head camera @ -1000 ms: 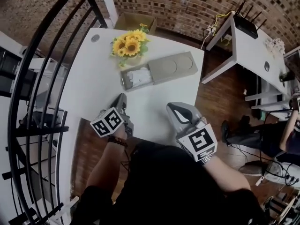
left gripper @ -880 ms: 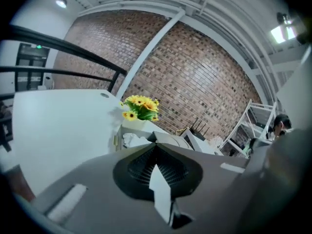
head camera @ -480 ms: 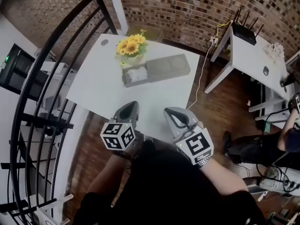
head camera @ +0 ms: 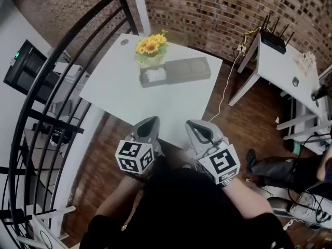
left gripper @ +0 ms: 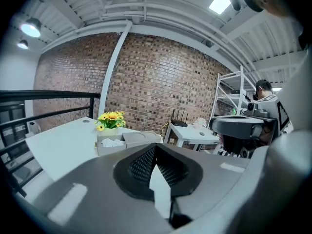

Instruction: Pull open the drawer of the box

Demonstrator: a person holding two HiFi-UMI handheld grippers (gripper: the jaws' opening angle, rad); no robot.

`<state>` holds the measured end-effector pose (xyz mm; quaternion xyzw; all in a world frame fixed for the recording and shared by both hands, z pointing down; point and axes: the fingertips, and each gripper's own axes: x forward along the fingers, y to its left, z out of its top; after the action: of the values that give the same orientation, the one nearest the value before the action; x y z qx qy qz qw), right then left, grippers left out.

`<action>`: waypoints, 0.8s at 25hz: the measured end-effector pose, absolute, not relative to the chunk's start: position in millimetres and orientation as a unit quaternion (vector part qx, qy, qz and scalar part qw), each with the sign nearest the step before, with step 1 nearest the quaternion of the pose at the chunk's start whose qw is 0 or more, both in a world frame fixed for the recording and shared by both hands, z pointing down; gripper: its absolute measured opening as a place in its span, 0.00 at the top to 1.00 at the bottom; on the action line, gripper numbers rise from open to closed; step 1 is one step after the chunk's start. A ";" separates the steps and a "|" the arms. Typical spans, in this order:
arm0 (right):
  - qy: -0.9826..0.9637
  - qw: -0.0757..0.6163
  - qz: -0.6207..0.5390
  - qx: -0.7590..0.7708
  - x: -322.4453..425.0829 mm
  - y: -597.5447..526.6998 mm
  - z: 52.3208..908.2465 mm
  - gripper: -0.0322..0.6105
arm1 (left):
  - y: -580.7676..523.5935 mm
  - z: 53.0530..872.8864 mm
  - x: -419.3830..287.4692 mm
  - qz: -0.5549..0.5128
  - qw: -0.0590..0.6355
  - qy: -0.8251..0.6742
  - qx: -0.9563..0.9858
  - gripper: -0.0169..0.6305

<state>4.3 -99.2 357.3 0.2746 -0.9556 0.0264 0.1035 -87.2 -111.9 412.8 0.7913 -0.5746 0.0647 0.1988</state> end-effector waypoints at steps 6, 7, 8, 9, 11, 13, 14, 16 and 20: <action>-0.960 0.095 0.019 0.262 5.9 -80.1 347.0 0.97 | -94.9 395.0 -68.5 0.076 0.171 -0.568 0.802 0.95; -0.961 0.093 0.019 0.261 5.6 -77.4 346.5 0.97 | -92.4 393.5 -66.6 0.078 0.169 -0.567 0.803 0.95; -0.961 0.092 0.020 0.259 5.0 -74.8 346.6 0.97 | -90.1 392.2 -65.0 0.079 0.166 -0.566 0.804 0.95; -0.962 0.092 0.020 0.258 4.2 -72.2 347.3 0.97 | -87.9 390.9 -63.8 0.080 0.164 -0.565 0.804 0.95; -0.963 0.092 0.019 0.254 2.0 -67.1 347.5 0.97 | -84.1 388.3 -61.9 0.080 0.159 -0.565 0.805 0.95; -0.964 0.092 0.016 0.250 0.7 -63.5 347.6 0.97 | -82.0 386.6 -59.9 0.077 0.157 -0.566 0.806 0.95; -0.964 0.092 0.016 0.250 0.6 -62.5 348.3 0.97 | -81.5 386.0 -58.5 0.076 0.156 -0.566 0.806 0.95; -0.964 0.092 0.016 0.248 0.3 -60.6 349.1 0.97 | -80.5 385.2 -54.8 0.074 0.155 -0.564 0.808 0.95; -0.965 0.093 0.011 0.246 -2.3 -55.7 347.6 0.97 | -76.7 384.1 -51.1 0.073 0.151 -0.561 0.810 0.95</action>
<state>-2.3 -55.7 347.6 0.2457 -0.9648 0.0105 0.0929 -51.1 -76.7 384.1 0.8105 -0.5613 0.0728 0.1510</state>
